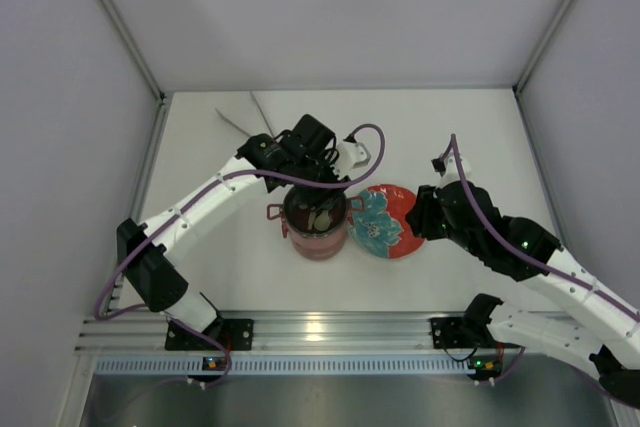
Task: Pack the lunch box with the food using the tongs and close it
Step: Place the box lid in the packing box.
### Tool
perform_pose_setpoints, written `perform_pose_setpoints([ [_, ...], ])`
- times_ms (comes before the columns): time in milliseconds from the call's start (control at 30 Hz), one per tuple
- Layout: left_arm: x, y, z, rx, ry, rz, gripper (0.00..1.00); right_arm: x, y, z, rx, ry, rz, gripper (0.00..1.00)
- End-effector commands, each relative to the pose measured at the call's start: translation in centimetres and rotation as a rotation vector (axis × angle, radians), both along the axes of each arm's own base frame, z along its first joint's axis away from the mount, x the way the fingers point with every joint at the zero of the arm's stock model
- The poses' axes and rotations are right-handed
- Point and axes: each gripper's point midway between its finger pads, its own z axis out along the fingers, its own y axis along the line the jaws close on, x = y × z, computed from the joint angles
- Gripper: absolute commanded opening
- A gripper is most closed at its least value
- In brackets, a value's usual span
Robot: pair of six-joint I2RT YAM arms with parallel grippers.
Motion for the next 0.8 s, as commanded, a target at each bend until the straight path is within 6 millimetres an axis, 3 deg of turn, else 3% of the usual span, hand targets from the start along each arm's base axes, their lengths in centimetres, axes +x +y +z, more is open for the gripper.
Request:
perform_pose_setpoints([
  [0,-1.08,-0.72,2.22,-0.070,0.011,-0.014,0.47,0.17,-0.88,0.32,0.002,-0.008,-0.036,0.33],
  [767,-1.07,-0.81,2.81,-0.088,0.026,0.036,0.47,0.16,-0.84,0.29,0.004,-0.007,-0.035,0.33],
])
